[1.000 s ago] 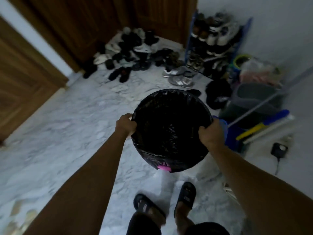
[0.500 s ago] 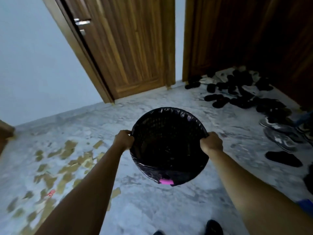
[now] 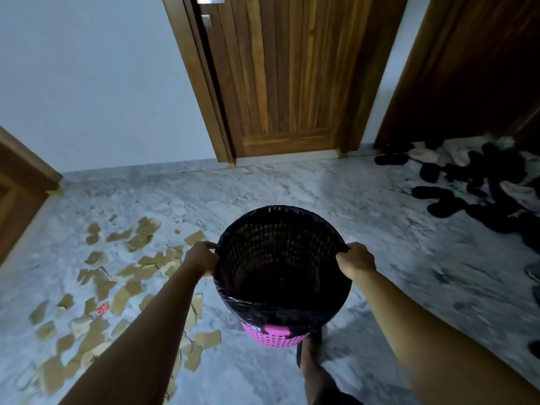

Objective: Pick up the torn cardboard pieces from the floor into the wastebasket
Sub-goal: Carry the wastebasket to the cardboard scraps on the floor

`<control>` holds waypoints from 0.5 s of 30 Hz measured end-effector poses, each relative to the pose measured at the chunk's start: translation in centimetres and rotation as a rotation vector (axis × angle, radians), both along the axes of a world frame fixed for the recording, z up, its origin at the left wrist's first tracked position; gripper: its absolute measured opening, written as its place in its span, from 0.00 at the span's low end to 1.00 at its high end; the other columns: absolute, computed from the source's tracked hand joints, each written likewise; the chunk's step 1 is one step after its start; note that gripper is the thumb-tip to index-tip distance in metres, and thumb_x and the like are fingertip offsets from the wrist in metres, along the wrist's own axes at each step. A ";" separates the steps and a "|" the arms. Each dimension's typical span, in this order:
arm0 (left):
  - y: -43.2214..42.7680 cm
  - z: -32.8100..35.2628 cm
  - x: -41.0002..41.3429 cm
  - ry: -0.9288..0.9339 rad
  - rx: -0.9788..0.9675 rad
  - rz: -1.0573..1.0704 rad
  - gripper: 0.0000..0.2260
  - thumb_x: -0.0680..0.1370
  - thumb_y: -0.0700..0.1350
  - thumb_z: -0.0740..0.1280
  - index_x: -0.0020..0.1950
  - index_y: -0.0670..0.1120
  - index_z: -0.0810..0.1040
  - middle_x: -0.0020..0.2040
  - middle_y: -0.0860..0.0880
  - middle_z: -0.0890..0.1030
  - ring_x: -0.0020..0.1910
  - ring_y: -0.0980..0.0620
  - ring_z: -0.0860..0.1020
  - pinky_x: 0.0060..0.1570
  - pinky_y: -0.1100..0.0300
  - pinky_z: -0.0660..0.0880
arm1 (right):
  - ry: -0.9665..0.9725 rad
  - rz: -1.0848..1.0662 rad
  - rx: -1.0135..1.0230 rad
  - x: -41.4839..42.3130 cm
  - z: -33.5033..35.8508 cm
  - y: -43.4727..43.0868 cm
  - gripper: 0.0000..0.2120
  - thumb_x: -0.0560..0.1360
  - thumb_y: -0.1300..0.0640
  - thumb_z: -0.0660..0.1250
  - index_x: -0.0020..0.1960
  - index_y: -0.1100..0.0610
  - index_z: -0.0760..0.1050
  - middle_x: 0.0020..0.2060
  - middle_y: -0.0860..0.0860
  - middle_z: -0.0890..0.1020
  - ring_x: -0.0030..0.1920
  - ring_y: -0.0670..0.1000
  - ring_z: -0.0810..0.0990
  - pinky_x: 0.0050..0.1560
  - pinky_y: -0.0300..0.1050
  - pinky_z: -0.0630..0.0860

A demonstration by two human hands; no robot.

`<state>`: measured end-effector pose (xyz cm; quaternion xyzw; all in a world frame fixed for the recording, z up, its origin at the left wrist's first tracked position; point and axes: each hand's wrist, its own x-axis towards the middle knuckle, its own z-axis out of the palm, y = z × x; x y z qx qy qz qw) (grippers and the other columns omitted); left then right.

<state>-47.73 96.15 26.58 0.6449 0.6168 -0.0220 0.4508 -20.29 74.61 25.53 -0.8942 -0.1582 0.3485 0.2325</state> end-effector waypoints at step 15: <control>19.5 -20.2 16.7 -0.007 -0.047 0.191 0.19 0.72 0.35 0.68 0.60 0.51 0.78 0.48 0.47 0.87 0.49 0.47 0.84 0.54 0.50 0.81 | 0.050 -0.023 -0.045 16.8 -20.8 23.7 0.14 0.80 0.57 0.63 0.64 0.59 0.70 0.42 0.53 0.75 0.36 0.53 0.74 0.32 0.46 0.66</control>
